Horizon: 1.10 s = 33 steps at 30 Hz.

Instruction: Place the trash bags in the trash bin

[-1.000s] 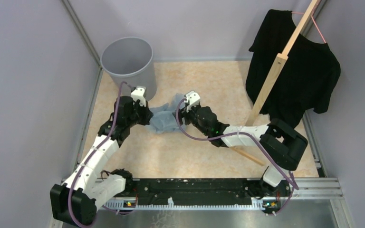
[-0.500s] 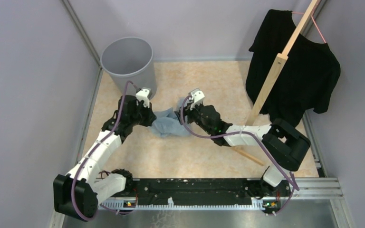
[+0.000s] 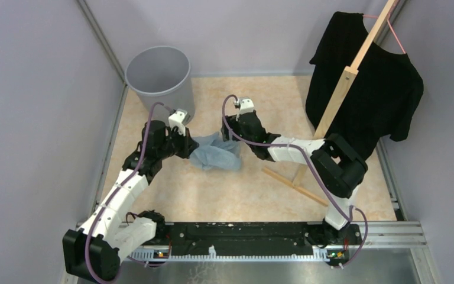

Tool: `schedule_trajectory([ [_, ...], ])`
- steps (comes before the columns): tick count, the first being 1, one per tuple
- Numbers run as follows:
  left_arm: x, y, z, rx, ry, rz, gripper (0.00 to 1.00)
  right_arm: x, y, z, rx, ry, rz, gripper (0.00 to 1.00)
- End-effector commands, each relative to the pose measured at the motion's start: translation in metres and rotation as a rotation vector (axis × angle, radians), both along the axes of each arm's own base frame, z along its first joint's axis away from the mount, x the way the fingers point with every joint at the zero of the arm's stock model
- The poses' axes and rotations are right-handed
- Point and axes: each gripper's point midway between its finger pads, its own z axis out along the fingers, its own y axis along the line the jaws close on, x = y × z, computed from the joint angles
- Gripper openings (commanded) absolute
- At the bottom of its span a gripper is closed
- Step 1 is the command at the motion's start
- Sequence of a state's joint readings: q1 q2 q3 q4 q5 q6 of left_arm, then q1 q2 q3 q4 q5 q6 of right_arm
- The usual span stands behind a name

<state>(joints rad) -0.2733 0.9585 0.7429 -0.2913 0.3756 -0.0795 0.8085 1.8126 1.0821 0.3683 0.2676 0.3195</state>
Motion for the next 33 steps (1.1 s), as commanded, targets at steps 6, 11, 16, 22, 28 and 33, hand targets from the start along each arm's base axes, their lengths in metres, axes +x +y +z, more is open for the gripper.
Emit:
schedule_trajectory([
  [6, 0.005, -0.002, 0.003, -0.01, -0.025, -0.006, 0.0, 0.009, -0.026, -0.039, -0.007, 0.185, -0.148, 0.83],
  [11, 0.009, 0.005, -0.001, 0.014, -0.01, 0.044, 0.0, 0.008, -0.038, -0.033, 0.061, 0.179, -0.162, 0.83],
  [16, 0.016, 0.016, -0.005, 0.04, 0.003, 0.121, 0.05, -0.002, -0.018, -0.015, 0.161, 0.142, -0.034, 0.27],
  [22, 0.02, 0.082, -0.03, 0.157, 0.205, 0.599, 0.69, -0.003, -0.038, 0.003, 0.21, 0.08, -0.118, 0.0],
  [28, -0.002, 0.034, 0.023, -0.041, 0.235, 0.372, 0.92, -0.003, -0.043, 0.011, 0.2, 0.063, -0.126, 0.0],
  [33, -0.038, -0.032, 0.065, -0.319, 0.256, 0.003, 0.93, -0.005, -0.046, 0.017, 0.2, 0.042, -0.123, 0.0],
])
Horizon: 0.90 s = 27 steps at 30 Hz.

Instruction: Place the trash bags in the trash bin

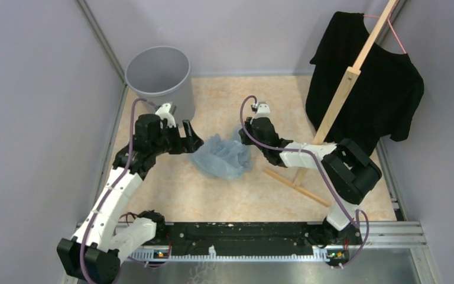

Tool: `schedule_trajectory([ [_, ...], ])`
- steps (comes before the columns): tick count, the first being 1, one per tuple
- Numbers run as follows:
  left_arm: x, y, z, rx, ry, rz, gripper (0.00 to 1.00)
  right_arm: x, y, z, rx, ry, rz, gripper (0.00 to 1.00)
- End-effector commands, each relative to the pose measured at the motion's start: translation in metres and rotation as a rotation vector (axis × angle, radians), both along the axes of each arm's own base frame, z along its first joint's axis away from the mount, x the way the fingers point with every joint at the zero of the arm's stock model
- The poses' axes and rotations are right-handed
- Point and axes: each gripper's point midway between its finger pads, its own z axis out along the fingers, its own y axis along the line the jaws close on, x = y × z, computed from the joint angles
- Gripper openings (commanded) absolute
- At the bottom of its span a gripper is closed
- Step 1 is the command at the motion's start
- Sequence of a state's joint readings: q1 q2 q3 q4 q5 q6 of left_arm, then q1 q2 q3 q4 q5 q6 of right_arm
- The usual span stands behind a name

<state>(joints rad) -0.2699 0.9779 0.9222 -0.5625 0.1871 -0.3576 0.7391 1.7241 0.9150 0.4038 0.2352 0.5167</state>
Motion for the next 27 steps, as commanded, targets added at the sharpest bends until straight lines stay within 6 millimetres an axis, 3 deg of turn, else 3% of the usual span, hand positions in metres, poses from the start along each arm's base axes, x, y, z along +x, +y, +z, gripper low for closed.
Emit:
schedule_trajectory([
  [1, -0.044, -0.066, 0.046, -0.337, 0.027, -0.322, 0.93, 0.005, -0.006, 0.037, 0.053, -0.092, -0.025, 0.0],
  [3, -0.061, -0.084, 0.046, -0.36, 0.056, -0.406, 0.93, 0.005, -0.007, 0.039, 0.058, -0.1, -0.028, 0.0],
  [7, -0.086, -0.109, 0.03, -0.17, 0.077, -0.422, 0.98, 0.003, -0.007, 0.043, 0.069, -0.112, -0.019, 0.0],
  [9, -0.088, -0.108, 0.014, -0.055, 0.127, -0.326, 0.98, 0.003, -0.007, 0.044, 0.074, -0.117, -0.02, 0.0],
  [11, -0.086, -0.092, 0.001, 0.075, 0.141, -0.125, 0.98, 0.003, -0.008, 0.045, 0.076, -0.12, -0.019, 0.0],
  [15, -0.098, -0.102, -0.02, 0.058, 0.133, -0.018, 0.98, 0.003, -0.01, 0.046, 0.069, -0.128, -0.026, 0.01],
  [18, -0.087, -0.133, -0.031, -0.008, 0.085, -0.086, 0.98, 0.002, -0.011, 0.047, 0.069, -0.136, -0.024, 0.02],
  [21, -0.07, -0.148, -0.037, 0.021, 0.031, -0.151, 0.98, 0.0, -0.011, 0.048, 0.074, -0.148, -0.014, 0.04],
  [24, -0.047, -0.137, -0.048, 0.121, 0.033, -0.119, 0.92, -0.002, -0.011, 0.05, 0.077, -0.163, -0.003, 0.04],
  [27, -0.025, -0.109, -0.056, 0.231, 0.02, -0.097, 0.71, -0.004, -0.01, 0.054, 0.084, -0.187, 0.017, 0.07],
])
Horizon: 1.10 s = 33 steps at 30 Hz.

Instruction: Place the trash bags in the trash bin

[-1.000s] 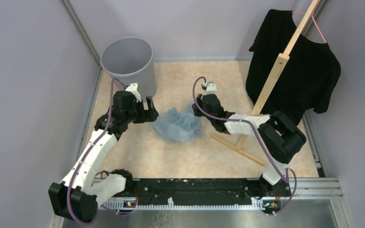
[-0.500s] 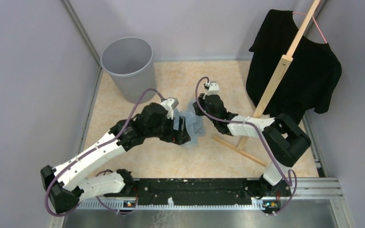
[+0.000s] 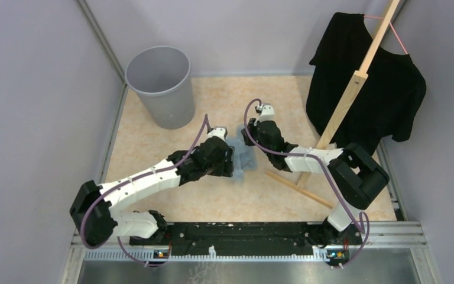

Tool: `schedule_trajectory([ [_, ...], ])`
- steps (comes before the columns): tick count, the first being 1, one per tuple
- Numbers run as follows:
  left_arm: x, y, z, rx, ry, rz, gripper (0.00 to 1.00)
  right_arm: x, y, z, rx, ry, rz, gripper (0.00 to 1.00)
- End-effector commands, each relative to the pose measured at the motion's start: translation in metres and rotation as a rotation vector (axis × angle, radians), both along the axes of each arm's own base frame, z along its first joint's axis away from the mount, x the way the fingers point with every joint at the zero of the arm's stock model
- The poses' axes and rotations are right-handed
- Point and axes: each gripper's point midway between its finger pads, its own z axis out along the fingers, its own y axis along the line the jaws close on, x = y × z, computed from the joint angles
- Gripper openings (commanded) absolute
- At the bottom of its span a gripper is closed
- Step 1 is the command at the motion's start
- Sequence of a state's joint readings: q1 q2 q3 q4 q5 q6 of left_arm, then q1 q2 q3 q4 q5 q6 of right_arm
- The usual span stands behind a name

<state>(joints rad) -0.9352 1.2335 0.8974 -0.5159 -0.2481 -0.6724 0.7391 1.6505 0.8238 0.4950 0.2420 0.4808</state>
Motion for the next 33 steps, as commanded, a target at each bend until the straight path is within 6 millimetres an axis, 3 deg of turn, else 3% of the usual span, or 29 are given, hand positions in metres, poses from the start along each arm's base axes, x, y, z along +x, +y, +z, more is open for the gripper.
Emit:
schedule_trajectory([
  [1, 0.047, 0.027, 0.023, 0.102, -0.166, 0.021, 0.61, 0.003, 0.001, 0.042, 0.066, -0.128, 0.026, 0.09],
  [6, 0.075, 0.071, 0.04, 0.23, -0.286, 0.051, 0.21, -0.008, 0.011, 0.052, 0.097, -0.194, 0.117, 0.2],
  [8, 0.082, 0.084, 0.054, 0.261, -0.329, 0.064, 0.12, -0.011, 0.018, 0.053, 0.093, -0.208, 0.157, 0.26],
  [12, 0.084, 0.093, 0.073, 0.296, -0.405, 0.028, 0.05, -0.017, 0.031, 0.054, 0.046, -0.242, 0.206, 0.53],
  [15, 0.076, 0.093, 0.063, 0.286, -0.389, -0.009, 0.0, -0.023, 0.039, 0.058, 0.015, -0.277, 0.232, 0.65],
  [19, 0.061, 0.095, 0.033, 0.298, -0.314, -0.056, 0.0, -0.024, 0.036, 0.063, -0.016, -0.304, 0.205, 0.72],
  [21, 0.056, 0.102, 0.028, 0.339, -0.293, -0.074, 0.0, -0.013, 0.018, 0.058, -0.087, -0.279, 0.078, 0.78],
  [24, 0.052, 0.114, 0.033, 0.399, -0.282, -0.072, 0.0, -0.002, -0.005, 0.059, -0.182, -0.262, -0.049, 0.84],
  [31, 0.048, 0.105, 0.032, 0.353, -0.314, -0.134, 0.0, -0.004, -0.014, 0.066, -0.245, -0.145, -0.094, 0.87],
  [33, 0.049, 0.103, 0.032, 0.346, -0.322, -0.142, 0.0, -0.003, -0.019, 0.066, -0.271, -0.111, -0.121, 0.92],
])
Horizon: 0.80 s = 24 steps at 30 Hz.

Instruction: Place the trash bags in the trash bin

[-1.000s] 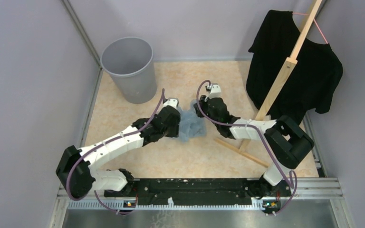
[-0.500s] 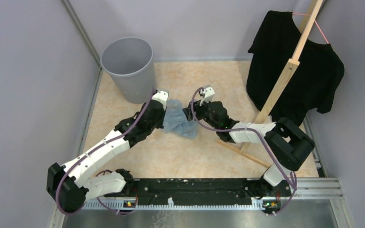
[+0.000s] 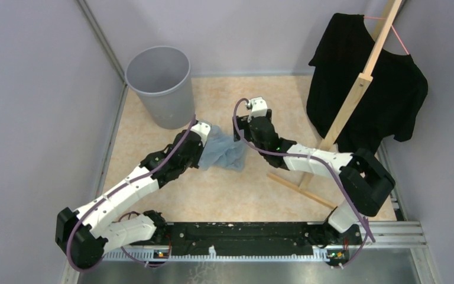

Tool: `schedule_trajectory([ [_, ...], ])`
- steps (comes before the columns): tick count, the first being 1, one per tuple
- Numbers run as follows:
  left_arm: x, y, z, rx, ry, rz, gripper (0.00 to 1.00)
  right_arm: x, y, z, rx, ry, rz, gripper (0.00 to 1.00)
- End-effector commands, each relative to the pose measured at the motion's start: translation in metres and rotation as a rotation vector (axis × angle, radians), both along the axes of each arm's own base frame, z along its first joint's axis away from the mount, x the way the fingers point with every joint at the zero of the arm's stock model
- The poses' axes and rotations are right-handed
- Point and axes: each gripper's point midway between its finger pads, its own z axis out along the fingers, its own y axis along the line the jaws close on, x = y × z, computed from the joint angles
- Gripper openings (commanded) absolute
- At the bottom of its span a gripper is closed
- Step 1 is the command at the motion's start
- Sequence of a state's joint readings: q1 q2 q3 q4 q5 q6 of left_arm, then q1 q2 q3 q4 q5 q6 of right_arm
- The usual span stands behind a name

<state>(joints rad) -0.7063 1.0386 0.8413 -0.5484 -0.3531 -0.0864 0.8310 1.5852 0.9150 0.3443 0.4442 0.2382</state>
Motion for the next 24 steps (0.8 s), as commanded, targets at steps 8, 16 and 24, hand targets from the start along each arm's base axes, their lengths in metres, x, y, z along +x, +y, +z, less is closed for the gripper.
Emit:
schedule_trajectory([
  [8, -0.001, -0.011, 0.001, -0.027, -0.02, -0.086, 0.0, 0.026, -0.003, 0.026, -0.058, 0.176, -0.137, 0.92],
  [16, -0.008, -0.017, 0.007, -0.076, -0.026, -0.121, 0.0, 0.023, 0.007, -0.006, 0.041, 0.306, -0.163, 0.87],
  [24, -0.008, -0.012, 0.013, -0.092, -0.047, -0.097, 0.0, 0.018, 0.025, -0.042, 0.058, 0.384, -0.099, 0.66],
])
